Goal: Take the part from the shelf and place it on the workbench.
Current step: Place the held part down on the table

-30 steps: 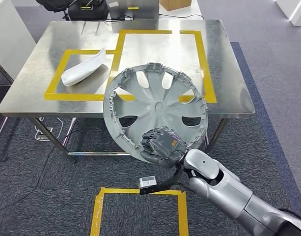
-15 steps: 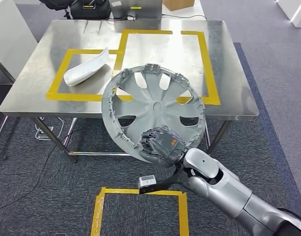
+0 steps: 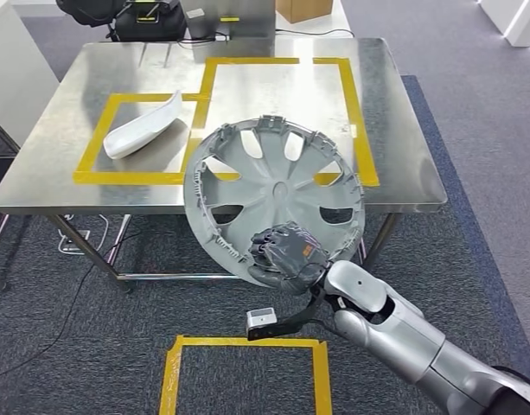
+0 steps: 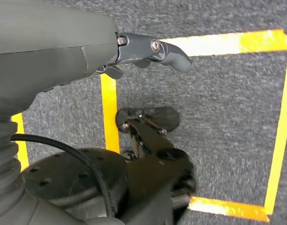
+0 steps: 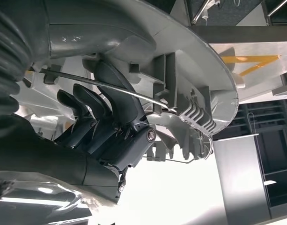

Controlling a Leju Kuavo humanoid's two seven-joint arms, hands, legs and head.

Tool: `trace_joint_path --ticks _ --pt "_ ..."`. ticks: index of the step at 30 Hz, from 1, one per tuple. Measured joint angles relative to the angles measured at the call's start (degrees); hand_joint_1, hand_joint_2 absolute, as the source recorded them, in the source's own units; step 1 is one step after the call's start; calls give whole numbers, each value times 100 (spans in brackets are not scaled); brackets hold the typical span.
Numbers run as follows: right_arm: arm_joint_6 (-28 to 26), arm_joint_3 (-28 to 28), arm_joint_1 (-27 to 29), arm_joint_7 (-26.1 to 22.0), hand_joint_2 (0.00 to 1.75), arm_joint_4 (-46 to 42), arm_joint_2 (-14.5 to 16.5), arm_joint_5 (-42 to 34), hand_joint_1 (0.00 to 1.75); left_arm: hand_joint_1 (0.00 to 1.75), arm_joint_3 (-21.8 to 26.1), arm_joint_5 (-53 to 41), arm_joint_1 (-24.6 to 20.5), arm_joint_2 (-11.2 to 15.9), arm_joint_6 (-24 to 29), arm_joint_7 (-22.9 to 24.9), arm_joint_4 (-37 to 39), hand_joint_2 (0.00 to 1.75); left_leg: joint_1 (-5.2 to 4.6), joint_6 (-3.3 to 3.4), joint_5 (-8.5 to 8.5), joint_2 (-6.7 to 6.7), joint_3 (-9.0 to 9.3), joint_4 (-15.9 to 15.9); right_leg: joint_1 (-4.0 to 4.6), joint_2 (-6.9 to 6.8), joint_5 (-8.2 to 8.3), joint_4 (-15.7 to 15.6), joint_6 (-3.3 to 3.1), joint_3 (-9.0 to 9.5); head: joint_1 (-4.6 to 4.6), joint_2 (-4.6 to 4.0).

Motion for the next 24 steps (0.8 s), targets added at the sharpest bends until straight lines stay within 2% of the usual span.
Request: trace_joint_path --ticks 1,2,4,6,7,9,10,11,12,14,15,16,17,19,21,22,24 --pt "1 -1 -5 1 175 0 0 -2 175 0 0 -1 -3 -1 -11 2 0 175 -9 15 43 -4 92 -210 8 4 -3 -3 27 -3 2 -1" --pt "1 -1 -8 0 175 0 0 -3 175 0 0 -1 -4 -2 -16 3 0 175 -19 28 17 -7 123 -287 14 8 -2 -11 56 -9 2 -1" --pt "3 -3 -13 -4 175 -1 0 -8 175 0 0 -2 2 -7 -25 4 0 175 -18 76 17 -2 131 -334 13 8 -5 -30 125 -19 4 0" --pt "14 -7 -25 -10 175 -3 0 -24 175 0 0 -2 5 -14 -34 4 0 175 2 149 35 4 160 -381 10 -2 -127 128 172 -106 16 0" --pt "24 -8 -32 -13 175 -3 0 -37 175 0 1 -2 1 -17 -42 4 0 175 10 182 40 6 173 -399 10 -7 -266 386 183 -238 23 -1" --pt "49 -5 -40 -25 175 0 0 -59 175 0 3 -3 -6 -16 -61 4 0 175 -2 222 28 7 177 -399 12 -10 -595 1169 191 -628 32 -1" --pt "61 -3 -38 -34 175 2 0 -63 175 0 4 -5 -5 -20 -70 4 0 175 -8 230 20 7 182 -398 13 -10 -678 1483 195 -803 31 -1" --pt "71 -2 -36 -42 175 4 0 -66 175 0 4 -7 -3 -24 -80 4 0 175 -12 235 10 6 193 -397 13 -10 -650 1608 196 -890 32 -1" --pt "80 -1 -37 -47 175 7 0 -69 175 0 4 -8 0 -27 -89 4 0 175 -14 234 -3 3 212 -396 13 -12 -510 1500 192 -861 33 -1" --pt "92 0 -51 -50 175 11 0 -77 175 0 4 -9 4 -33 -100 4 0 175 -14 210 -45 -3 269 -394 13 -31 -87 782 167 -539 34 -1" --pt "96 0 -66 -51 175 15 0 -81 175 0 4 -9 3 -35 -103 4 0 175 -27 185 -69 -5 282 -379 18 -46 47 411 154 -349 34 -1" --pt "99 1 -81 -53 175 18 0 -85 175 0 4 -8 1 -35 -104 4 0 175 -37 157 -84 -5 281 -370 23 -55 106 162 136 -218 30 0" --pt "104 3 -92 -57 175 22 0 -90 175 0 4 -8 -1 -34 -105 3 0 175 -46 130 -90 -3 273 -363 31 -57 95 47 118 -152 25 1" --pt "115 5 -101 -62 175 26 -6 -104 175 0 4 -7 -4 -28 -108 2 0 175 -52 85 -100 1 271 -361 32 -42 62 17 72 -123 16 2" --pt "121 4 -108 -61 175 26 -13 -122 175 0 4 -7 -2 -19 -109 -2 0 175 -46 27 -195 2 237 -222 9 -40 44 -10 14 -70 -5 2" --pt "124 4 -114 -60 175 27 -12 -131 175 0 4 -7 -3 -15 -111 -3 0 175 -37 -6 -298 1 145 -13 -4 -42 32 -22 -17 -36 -19 2" --pt "131 8 -121 -62 175 34 -11 -140 175 0 4 -7 -4 -19 -116 -5 0 175 -14 -57 -563 1 -225 686 -3 -41 -2 -23 -65 2 -44 2"
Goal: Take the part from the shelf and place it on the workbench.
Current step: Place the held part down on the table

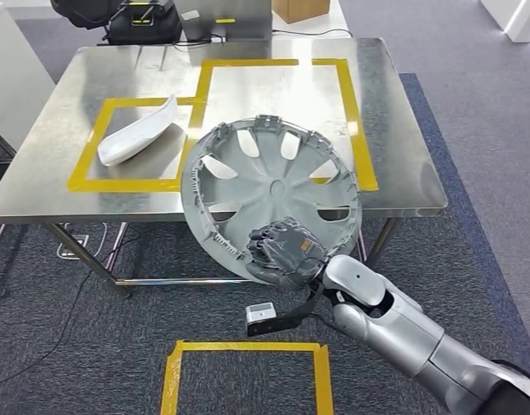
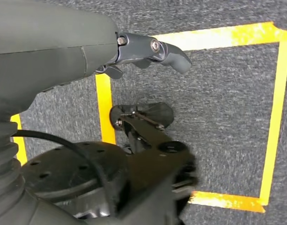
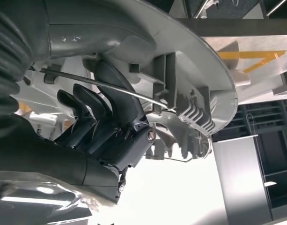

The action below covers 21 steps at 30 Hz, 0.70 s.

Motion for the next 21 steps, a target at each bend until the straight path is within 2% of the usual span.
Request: trace_joint_path --ticks 1,2,3,4,5,6,7,8,10,12,13,14,16,17,18,19,21 --pt "3 2 3 -3 175 5 0 2 175 0 0 0 4 -1 -2 0 0 175 7 -12 -82 0 -193 319 4 5 -18 1 -10 15 2 0" --pt "6 4 5 -6 175 10 0 3 175 0 0 1 11 -2 -5 0 0 175 10 -15 -77 0 -329 505 7 13 -41 1 -15 36 2 0" --pt "8 4 7 -8 175 14 -1 1 175 0 0 2 18 -2 -9 0 0 175 10 -5 36 0 -362 484 10 22 -66 1 -15 66 -1 0" --pt "8 5 8 -8 175 14 -1 -4 175 0 0 3 22 -1 -14 0 0 175 9 17 245 0 -293 260 14 30 -96 1 -9 107 1 0" --pt "9 6 5 -9 175 14 -1 -9 175 0 0 4 24 1 -20 -1 0 175 3 51 488 -1 -157 -96 17 34 -130 1 -1 152 1 0" --pt "10 6 0 -8 175 16 -1 -14 175 0 1 5 21 4 -26 -1 0 175 -10 90 656 -1 -15 -422 24 36 -161 -1 12 189 2 0" --pt "12 6 -11 -9 175 19 -1 -19 175 0 1 6 16 6 -31 -4 0 175 -26 131 734 -1 114 -708 30 40 -186 -2 35 206 3 0" --pt "14 7 -25 -10 175 21 -1 -22 175 0 2 5 9 8 -35 -7 0 175 -43 163 727 -1 189 -877 33 42 -199 -13 64 209 3 0" --pt "15 8 -46 -16 175 25 -2 -27 175 0 2 2 8 8 -43 -15 0 175 -57 213 631 0 267 -1028 34 44 -187 -14 140 216 7 0" --pt "15 7 -54 -27 175 25 -2 -31 175 0 2 1 24 3 -48 -26 0 175 -34 253 611 -2 357 -1107 28 39 -230 83 197 182 14 -1" --pt "15 6 -63 -32 175 26 -2 -34 175 0 3 1 29 4 -51 -34 0 175 -21 275 602 -5 410 -1132 25 37 -306 246 211 94 21 -1" --pt "15 5 -68 -34 175 28 -2 -37 175 0 4 0 27 5 -54 -43 0 175 -15 296 587 -6 448 -1146 22 36 -414 526 219 -73 27 0" --pt "19 7 -62 -40 175 38 -2 -37 175 0 7 -1 21 7 -61 -56 0 175 -18 326 529 -7 504 -1147 23 36 -654 1252 233 -532 37 0" --pt "21 7 -49 -43 175 44 -2 -35 175 0 7 -3 24 4 -65 -60 0 175 -19 328 488 -9 546 -1147 21 35 -698 1503 244 -736 36 0" --pt "23 8 -38 -45 175 49 -2 -34 175 0 7 -3 32 -1 -69 -61 0 175 -16 323 440 -11 604 -1146 18 33 -641 1563 256 -851 37 0" --pt "25 8 -31 -45 175 52 -2 -34 175 0 7 -4 39 -3 -72 -62 0 175 -10 312 386 -14 675 -1146 13 28 -473 1417 262 -864 38 0" --pt "30 7 -28 -44 175 61 -4 -38 175 0 7 -3 48 -7 -79 -63 1 175 4 266 258 -17 841 -1144 3 6 48 720 276 -672 39 -1"
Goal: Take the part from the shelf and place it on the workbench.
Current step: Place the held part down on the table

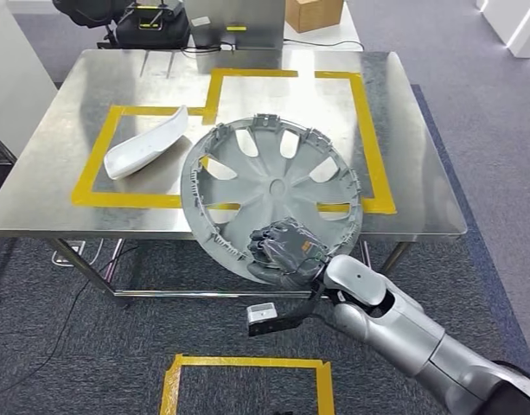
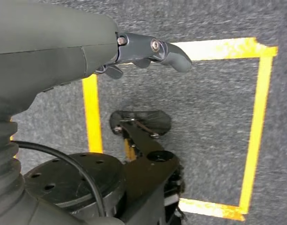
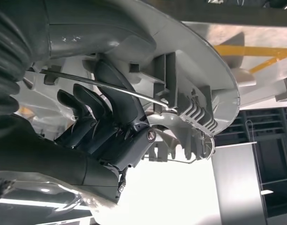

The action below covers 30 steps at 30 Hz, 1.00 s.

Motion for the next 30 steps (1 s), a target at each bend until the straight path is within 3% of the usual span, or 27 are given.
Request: trace_joint_path --ticks 2,6,8,10,12,13,14,16,18,20,24,30 --pt "11 3 -7 1 175 13 -1 -3 175 0 1 1 -12 3 -9 -7 1 175 -3 -74 -110 2 91 12 15 -24 227 -528 -45 170 6 -1" --pt "28 3 -45 -4 175 13 -1 -2 175 0 2 0 -41 16 -28 -14 2 175 -12 -184 -130 18 85 187 24 -12 149 -618 -229 322 4 1" --pt "34 -1 -73 -2 175 14 -1 -11 175 0 2 0 -55 19 -33 -16 2 175 2 -244 -108 18 -282 794 8 -10 93 -649 -280 433 -7 1" --pt "49 10 -86 -15 175 19 3 -20 175 0 2 -2 -57 13 -49 -19 2 175 11 -287 -348 18 -788 1494 14 -4 -4 -661 -308 548 -14 1" --pt "73 41 -107 -37 175 27 14 -30 175 0 2 -8 -45 13 -72 -21 2 175 6 -276 -596 18 -1091 1707 27 13 -112 -661 -315 682 -14 0" --pt "91 61 -132 -43 175 34 27 -42 175 0 2 -14 -40 13 -83 -22 2 175 -5 -247 -553 18 -1128 1576 36 21 -166 -663 -316 759 -16 1" --pt "113 81 -170 -47 175 44 45 -56 175 0 2 -22 -38 14 -91 -24 2 175 -26 -199 -361 17 -1098 1297 48 28 -216 -664 -315 837 -14 1" --pt "161 115 -261 -51 175 79 97 -85 175 0 2 -54 -37 22 -99 -24 3 175 -91 -66 284 10 -973 588 68 37 -302 -670 -304 957 -9 1" --pt "230 143 -356 -56 175 117 163 -98 175 0 1 -83 -34 32 -97 -11 5 175 -143 12 646 1 -889 217 78 50 -368 -685 -259 1003 -10 1" --pt "350 177 -518 -50 175 165 264 -104 175 0 0 -111 -36 29 -87 17 6 175 -152 1 657 0 -848 163 81 58 -405 -725 -205 1027 -14 1" --pt "595 249 -1099 11 175 411 539 -155 175 0 -23 -300 -116 14 -54 87 6 175 -124 -108 721 -21 -773 -9 88 54 -266 -791 -217 1052 2 1" --pt "678 279 -1622 52 175 927 917 -160 175 0 -156 -494 -177 -9 -7 139 6 175 -134 -63 692 -48 -783 -14 82 38 -361 -992 -188 1157 4 1"
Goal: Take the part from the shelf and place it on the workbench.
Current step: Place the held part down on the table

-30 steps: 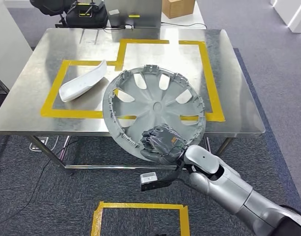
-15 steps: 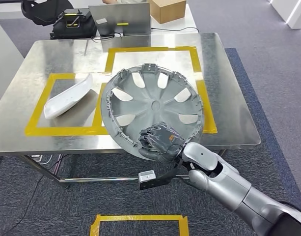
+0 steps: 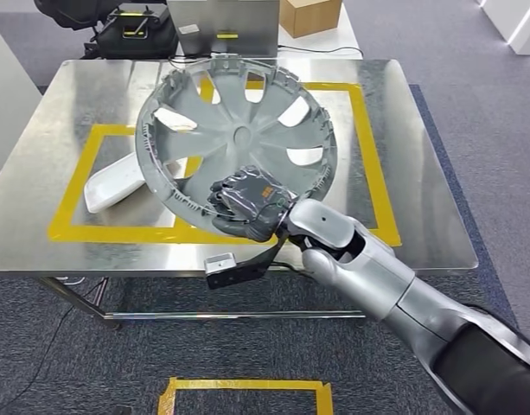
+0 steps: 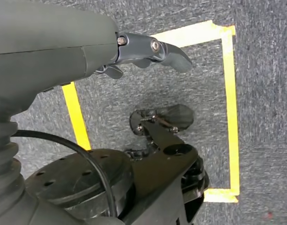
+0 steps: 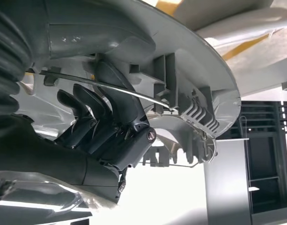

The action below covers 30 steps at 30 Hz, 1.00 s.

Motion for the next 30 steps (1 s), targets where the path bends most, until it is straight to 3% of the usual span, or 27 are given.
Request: trace_joint_path --ticks 10,17,23,30 --pt "-16 5 -228 173 175 505 267 107 175 0 -202 -445 -36 7 82 109 0 175 -1 36 19 2 8 2 -2 -1 18 -22 44 18 -3 0" --pt "177 -8 -1045 498 175 2487 708 280 175 0 -583 -782 -129 9 78 286 0 175 6 39 30 -13 16 3 1 -29 22 -21 43 31 -2 0" --pt "465 -98 -1233 613 175 3790 719 263 175 0 -623 -733 -95 18 78 338 0 175 3 43 28 -16 15 10 -1 -28 22 -22 44 34 -2 0" --pt "609 -163 -1248 685 175 4396 698 288 175 0 -624 -727 -82 22 75 343 0 175 3 46 26 -10 17 12 -1 -18 24 -22 46 28 -3 0"
